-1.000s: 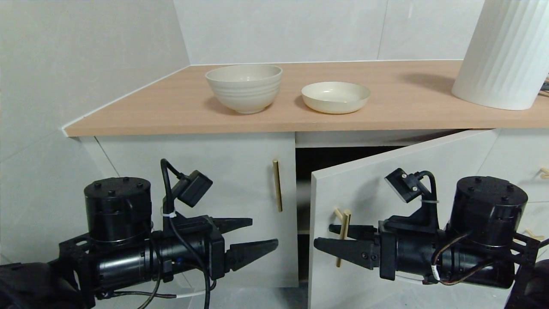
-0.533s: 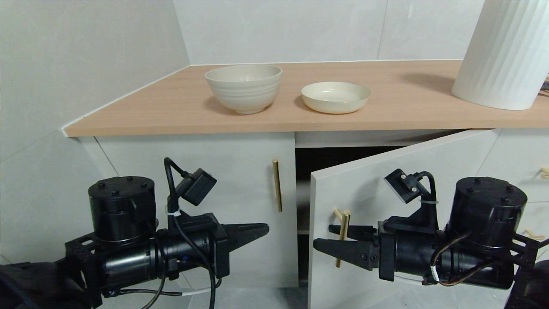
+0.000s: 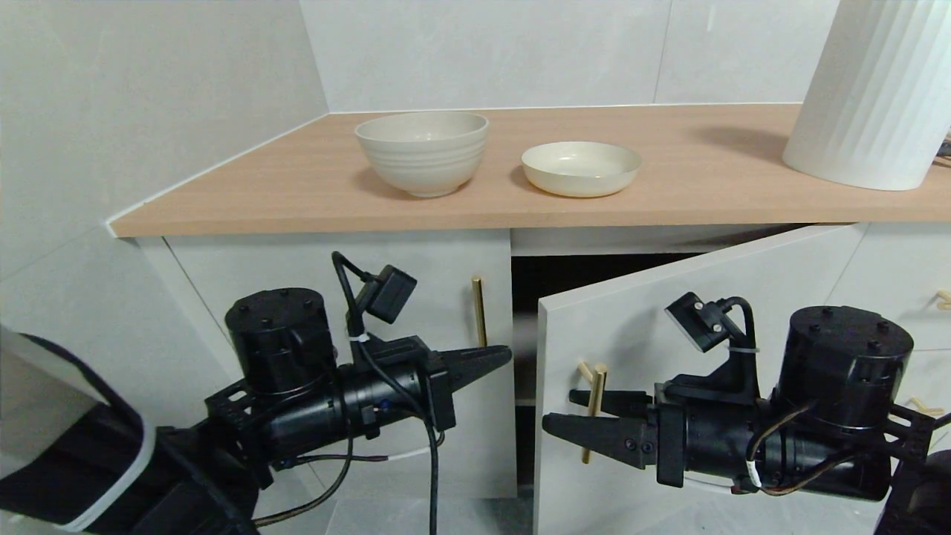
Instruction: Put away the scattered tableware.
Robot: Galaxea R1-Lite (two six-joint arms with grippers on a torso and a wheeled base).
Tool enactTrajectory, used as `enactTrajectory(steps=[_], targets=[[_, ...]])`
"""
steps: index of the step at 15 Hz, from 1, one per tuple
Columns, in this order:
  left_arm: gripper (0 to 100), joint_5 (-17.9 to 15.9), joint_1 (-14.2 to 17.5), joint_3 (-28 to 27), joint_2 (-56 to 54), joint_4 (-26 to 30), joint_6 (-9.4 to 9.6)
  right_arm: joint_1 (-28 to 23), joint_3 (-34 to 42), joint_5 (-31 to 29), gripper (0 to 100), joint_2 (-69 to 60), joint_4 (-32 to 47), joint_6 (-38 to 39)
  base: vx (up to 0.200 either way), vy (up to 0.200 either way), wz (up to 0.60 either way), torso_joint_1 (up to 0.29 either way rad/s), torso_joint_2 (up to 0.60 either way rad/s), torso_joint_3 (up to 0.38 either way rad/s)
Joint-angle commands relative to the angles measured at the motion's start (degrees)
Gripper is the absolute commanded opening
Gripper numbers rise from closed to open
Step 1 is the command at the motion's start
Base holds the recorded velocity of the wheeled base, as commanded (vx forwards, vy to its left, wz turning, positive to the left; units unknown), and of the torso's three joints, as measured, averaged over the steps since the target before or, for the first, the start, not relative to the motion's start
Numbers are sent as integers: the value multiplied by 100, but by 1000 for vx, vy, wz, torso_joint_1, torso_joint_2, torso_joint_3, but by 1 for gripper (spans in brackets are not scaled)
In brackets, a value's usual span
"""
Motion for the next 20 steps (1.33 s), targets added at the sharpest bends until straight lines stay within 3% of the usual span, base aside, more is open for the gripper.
enactTrajectory(steps=[1, 3, 4, 6, 11, 14, 16, 19, 20], targets=[[0, 47, -171, -423, 608, -59, -32, -4, 4, -17, 100, -29, -8, -59, 0, 0, 0, 0, 0, 0], [0, 74, -189, -432, 617, -68, 30, -4, 13, -52, 100, -108, -8, -120, 0, 0, 0, 0, 0, 0], [0, 628, -382, -476, 810, -121, 162, -4, 39, -52, 100, -179, -8, -129, 0, 0, 0, 0, 0, 0], [0, 970, -435, -608, 1100, -411, 496, -4, 57, -52, 100, -152, -8, -164, 0, 0, 0, 0, 0, 0], [0, 1111, -971, -599, 1171, -806, 460, -21, 188, -667, 100, -126, 9, -990, 0, 0, 0, 0, 0, 0], [0, 1120, -1006, -599, 1092, -833, 460, -408, 435, -738, 100, -161, 27, -1817, 0, 0, 0, 0, 0, 0], [0, 1129, -1094, -582, 1039, -806, 460, -478, 540, -1186, 100, -284, 36, -2010, 0, 0, 0, 0, 0, 0], [0, 1120, -1094, -634, 1021, -701, 460, -461, 601, -1450, 100, -1145, 871, -2010, 0, 0, 0, 0, 0, 0], [0, 1120, -1094, -696, 977, -560, 460, -478, 540, -1450, 100, -1936, 2084, -2010, 0, 0, 0, 0, 0, 0]])
